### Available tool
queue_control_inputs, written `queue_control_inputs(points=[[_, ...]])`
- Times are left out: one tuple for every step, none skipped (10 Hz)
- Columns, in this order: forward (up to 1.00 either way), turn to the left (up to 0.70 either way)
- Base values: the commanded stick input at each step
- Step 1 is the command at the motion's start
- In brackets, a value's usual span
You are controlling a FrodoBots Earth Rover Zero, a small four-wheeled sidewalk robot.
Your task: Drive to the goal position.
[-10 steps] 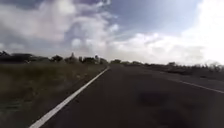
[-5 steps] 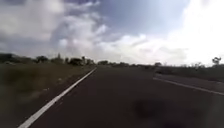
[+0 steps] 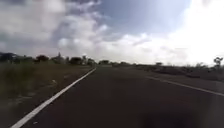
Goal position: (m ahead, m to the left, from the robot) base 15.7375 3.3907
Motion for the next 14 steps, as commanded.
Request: queue_control_inputs(points=[[1.00, 0.00], [1.00, 0.00], [1.00, 0.00], [1.00, 0.00], [1.00, 0.00], [1.00, 0.00], [1.00, 0.00], [1.00, 0.00], [1.00, 0.00], [1.00, 0.00], [1.00, 0.00], [1.00, 0.00], [1.00, 0.00], [1.00, 0.00]])
